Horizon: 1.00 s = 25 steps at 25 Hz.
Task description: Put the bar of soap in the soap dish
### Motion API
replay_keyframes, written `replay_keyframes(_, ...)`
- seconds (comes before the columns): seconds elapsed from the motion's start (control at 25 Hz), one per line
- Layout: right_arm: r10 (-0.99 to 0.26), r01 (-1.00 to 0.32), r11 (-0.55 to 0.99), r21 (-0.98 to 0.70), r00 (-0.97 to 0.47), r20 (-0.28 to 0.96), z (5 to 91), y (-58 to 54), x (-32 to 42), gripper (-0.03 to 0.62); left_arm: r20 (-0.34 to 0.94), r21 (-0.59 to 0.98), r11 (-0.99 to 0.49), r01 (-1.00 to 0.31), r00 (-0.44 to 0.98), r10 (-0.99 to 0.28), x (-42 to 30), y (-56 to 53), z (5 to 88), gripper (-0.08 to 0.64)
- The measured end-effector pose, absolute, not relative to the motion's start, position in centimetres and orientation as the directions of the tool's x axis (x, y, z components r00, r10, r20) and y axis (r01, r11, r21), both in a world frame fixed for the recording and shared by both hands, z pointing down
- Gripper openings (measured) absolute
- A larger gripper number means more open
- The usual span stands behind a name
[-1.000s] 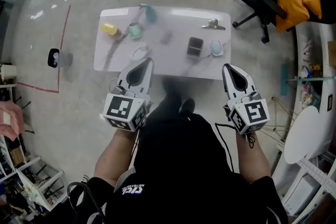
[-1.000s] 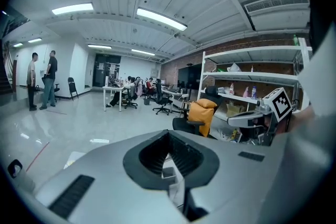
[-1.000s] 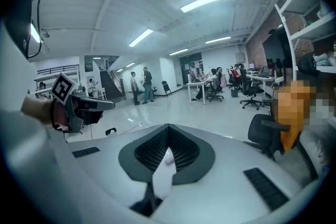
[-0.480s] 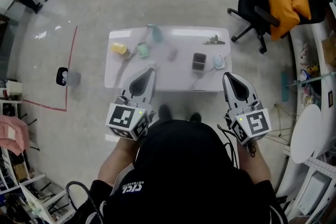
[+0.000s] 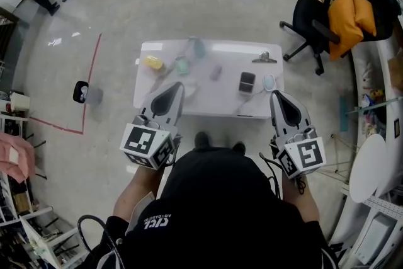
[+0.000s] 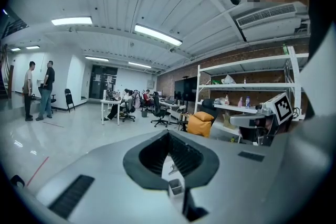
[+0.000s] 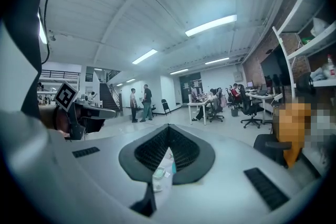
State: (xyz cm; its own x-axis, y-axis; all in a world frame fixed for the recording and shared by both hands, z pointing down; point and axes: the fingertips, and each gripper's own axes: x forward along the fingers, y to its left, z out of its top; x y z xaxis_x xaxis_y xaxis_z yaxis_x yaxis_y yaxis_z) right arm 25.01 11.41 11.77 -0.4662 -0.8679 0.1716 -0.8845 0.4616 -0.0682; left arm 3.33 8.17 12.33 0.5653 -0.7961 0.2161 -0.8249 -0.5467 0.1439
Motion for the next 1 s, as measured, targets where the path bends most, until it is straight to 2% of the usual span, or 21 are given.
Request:
replay_keyframes(0.6, -0.857, -0.878, 0.471, -0.084, -0.478, 0.191, 12.3, 14.2, 26.2, 0.017, 0.230, 0.141, -0.573, -0.807, 0.590, -0.774, 5.0, 10.9, 12.2, 0.008)
replay_keyframes(0.8, -0.852, -0.873, 0.479, -0.091, -0.487, 0.192, 12.6, 14.5, 27.1, 0.017, 0.230, 0.022, -0.581, -0.814, 0.569, -0.789, 5.8, 11.8, 11.4, 0.009)
replay_keyframes(1.0, -0.843, -0.865, 0.489, -0.112, -0.502, 0.196, 13.2, 15.0, 27.8, 0.017, 0.194, 0.112, -0.536, -0.837, 0.547, -0.814, 5.7, 12.2, 11.2, 0.009)
